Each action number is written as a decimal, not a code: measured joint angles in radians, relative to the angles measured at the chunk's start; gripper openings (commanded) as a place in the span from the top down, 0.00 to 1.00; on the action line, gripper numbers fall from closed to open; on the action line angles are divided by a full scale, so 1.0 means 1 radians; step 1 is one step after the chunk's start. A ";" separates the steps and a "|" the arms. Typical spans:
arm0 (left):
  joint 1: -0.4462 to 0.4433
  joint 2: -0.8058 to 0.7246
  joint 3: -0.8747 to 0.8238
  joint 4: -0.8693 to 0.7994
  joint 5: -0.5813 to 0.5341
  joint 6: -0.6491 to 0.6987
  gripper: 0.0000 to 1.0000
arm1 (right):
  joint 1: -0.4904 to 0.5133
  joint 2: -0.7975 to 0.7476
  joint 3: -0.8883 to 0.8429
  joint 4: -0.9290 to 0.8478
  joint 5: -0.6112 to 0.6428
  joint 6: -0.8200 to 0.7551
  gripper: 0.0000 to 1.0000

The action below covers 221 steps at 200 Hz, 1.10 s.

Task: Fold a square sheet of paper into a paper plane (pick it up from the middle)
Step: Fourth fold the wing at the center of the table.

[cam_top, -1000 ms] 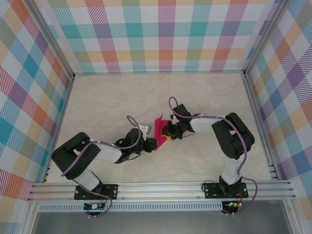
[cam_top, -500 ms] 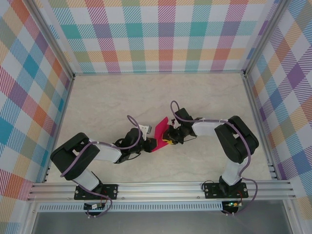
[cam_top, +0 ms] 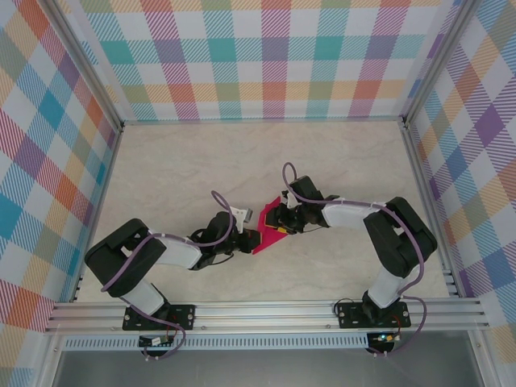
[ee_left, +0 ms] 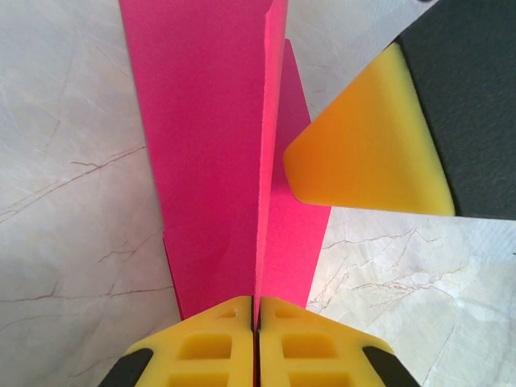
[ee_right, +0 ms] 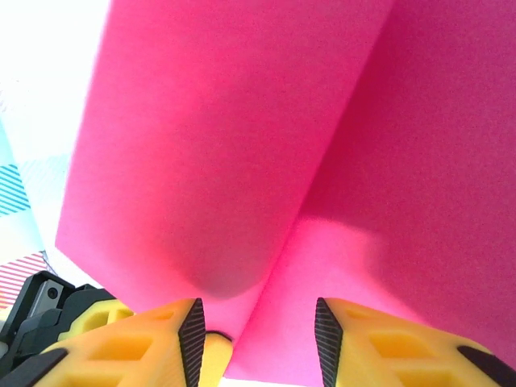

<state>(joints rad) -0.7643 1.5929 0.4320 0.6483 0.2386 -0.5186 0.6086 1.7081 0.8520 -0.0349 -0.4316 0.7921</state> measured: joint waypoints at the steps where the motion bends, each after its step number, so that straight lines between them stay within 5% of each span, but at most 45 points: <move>1: 0.000 0.000 0.001 0.000 0.000 -0.001 0.93 | 0.000 0.000 0.000 0.000 0.000 -0.001 0.56; 221: 0.010 0.091 0.091 -0.096 0.096 -0.100 0.95 | -0.003 0.043 0.001 -0.005 0.048 -0.027 0.56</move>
<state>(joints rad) -0.7540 1.6840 0.5232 0.5522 0.3344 -0.6182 0.6056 1.7515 0.8532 -0.0395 -0.3832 0.7650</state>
